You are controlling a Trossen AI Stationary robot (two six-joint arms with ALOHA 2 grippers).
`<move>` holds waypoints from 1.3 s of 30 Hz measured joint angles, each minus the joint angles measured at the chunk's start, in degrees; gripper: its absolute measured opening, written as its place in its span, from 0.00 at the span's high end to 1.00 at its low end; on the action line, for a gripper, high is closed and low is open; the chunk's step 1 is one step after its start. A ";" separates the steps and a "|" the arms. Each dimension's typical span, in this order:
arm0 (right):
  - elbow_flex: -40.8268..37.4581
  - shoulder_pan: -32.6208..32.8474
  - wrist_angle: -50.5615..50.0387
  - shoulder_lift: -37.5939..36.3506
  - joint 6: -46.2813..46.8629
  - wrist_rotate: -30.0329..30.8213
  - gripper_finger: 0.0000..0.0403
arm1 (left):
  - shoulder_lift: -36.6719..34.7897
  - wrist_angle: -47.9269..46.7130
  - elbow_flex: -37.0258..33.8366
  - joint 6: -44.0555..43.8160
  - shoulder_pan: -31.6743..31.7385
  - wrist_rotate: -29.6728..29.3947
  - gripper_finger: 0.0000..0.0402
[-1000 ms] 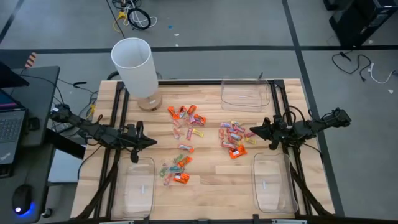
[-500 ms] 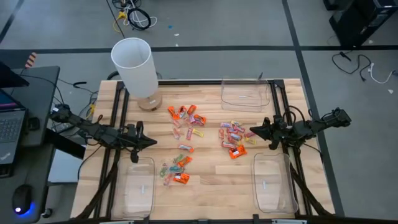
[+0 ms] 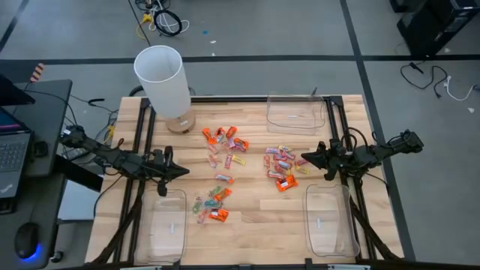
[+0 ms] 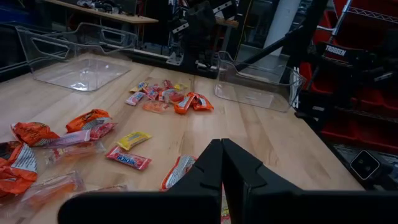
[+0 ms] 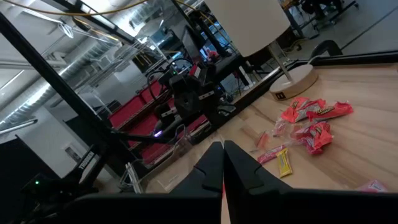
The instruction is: Sort candy
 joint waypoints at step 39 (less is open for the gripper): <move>0.00 -0.01 1.33 0.00 0.46 0.00 1.00 | 0.01 3.50 -0.01 5.29 -0.01 -0.61 0.98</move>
